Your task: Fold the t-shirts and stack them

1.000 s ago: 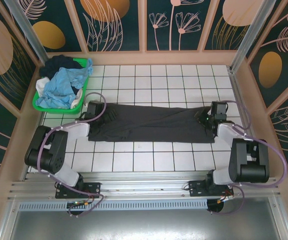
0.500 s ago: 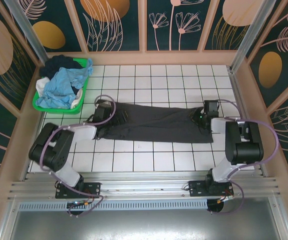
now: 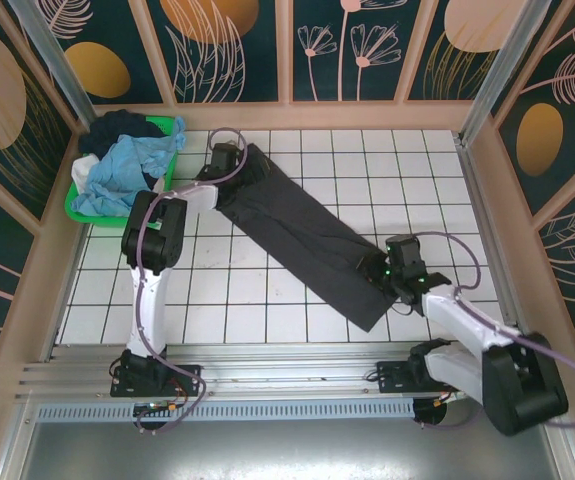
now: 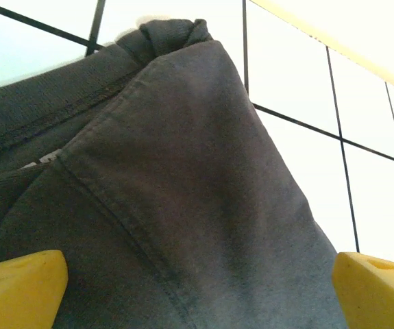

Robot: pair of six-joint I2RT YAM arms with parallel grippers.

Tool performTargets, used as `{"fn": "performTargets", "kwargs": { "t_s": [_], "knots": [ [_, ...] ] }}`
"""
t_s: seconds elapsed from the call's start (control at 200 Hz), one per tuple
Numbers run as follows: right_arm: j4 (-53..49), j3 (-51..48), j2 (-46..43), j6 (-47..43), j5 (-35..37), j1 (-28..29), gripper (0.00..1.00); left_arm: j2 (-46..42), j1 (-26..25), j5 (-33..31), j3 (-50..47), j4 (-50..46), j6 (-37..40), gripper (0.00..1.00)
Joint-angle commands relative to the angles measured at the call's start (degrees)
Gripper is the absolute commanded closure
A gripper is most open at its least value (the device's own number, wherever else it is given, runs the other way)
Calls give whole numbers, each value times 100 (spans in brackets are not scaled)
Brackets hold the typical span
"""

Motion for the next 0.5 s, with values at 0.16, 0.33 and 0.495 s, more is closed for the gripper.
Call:
{"fn": "performTargets", "kwargs": {
  "t_s": [0.16,0.33,0.495],
  "knots": [
    [-413,1268,1243,-936,561,-268,59,-1456,-28,-239,-611,-812,421,2],
    [181,1241,2200,-1068,274,-251,63,-2414,-33,-385,-1978,-380,374,1],
    [230,906,2455,-778,537,115,65,-1972,-33,-37,-2273,89,57,1]
  ]
}}
